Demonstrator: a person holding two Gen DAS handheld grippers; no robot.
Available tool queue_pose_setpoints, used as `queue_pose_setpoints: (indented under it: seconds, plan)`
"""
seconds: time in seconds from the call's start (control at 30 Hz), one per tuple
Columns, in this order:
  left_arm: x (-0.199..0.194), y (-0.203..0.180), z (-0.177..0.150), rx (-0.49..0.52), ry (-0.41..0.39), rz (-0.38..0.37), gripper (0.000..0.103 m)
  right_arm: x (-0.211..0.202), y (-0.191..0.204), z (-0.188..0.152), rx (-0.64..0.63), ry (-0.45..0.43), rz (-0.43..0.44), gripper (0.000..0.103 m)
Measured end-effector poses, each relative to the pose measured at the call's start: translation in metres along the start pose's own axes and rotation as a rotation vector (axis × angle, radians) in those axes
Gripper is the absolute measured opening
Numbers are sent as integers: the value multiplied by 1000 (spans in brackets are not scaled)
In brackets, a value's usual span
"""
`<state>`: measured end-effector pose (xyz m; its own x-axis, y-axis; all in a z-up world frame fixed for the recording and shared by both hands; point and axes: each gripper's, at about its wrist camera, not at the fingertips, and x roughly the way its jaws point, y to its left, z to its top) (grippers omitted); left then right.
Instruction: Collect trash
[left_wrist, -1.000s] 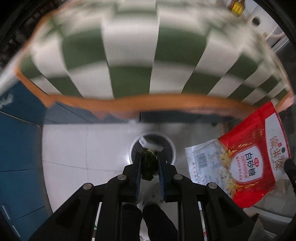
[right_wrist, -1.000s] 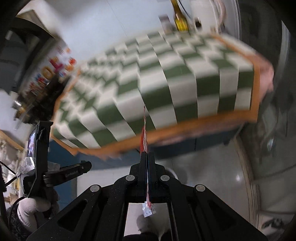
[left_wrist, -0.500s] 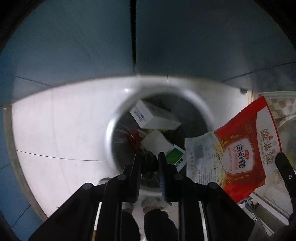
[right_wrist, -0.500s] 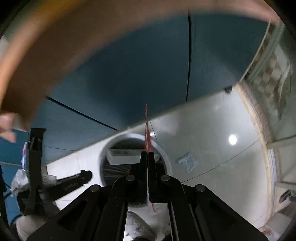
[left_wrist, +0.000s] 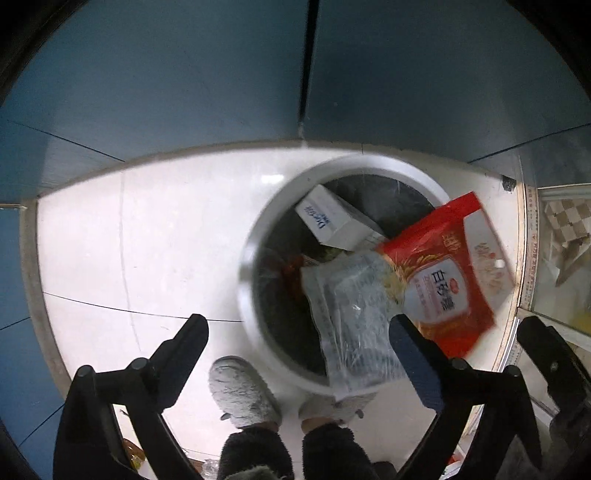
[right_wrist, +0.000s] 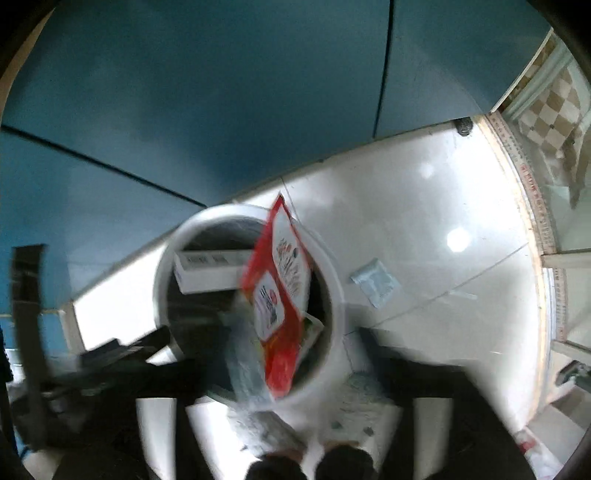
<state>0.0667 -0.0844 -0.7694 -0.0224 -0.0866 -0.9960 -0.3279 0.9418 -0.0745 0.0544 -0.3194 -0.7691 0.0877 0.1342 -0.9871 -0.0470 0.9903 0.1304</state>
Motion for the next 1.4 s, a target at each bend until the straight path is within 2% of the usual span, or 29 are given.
queue_pose_setpoints:
  seconds: [0.17,0.3,0.5,0.63,0.87,1.1,1.2,1.4]
  plan:
    - [-50,12,-25,-11,-59,37,100,-26,16,-20,-119,23,-80,102]
    - [-94,18,-44,-12,-93,59,100,-56,26,-34,-178,23,-110,103]
    - [-168,21,-76,-19,-131,69,100,-146,35,-50,-217,-16,-107,103]
    - [-225,17,-99,-10,-163,44,100,-219,42,-60,-238,-46,-82,103]
    - [-336,11,-147,42,-247,-22,100,-369,54,-93,-275,-101,12,103]
    - [-454,15,-196,90,-329,-127,100,-542,58,-144,-259,-175,111,103]
    - [-497,16,-213,110,-375,-191,100,-602,60,-164,-257,-199,165,103]
    - [-573,16,-241,116,-464,-308,103,-681,69,-186,-278,-232,244,103]
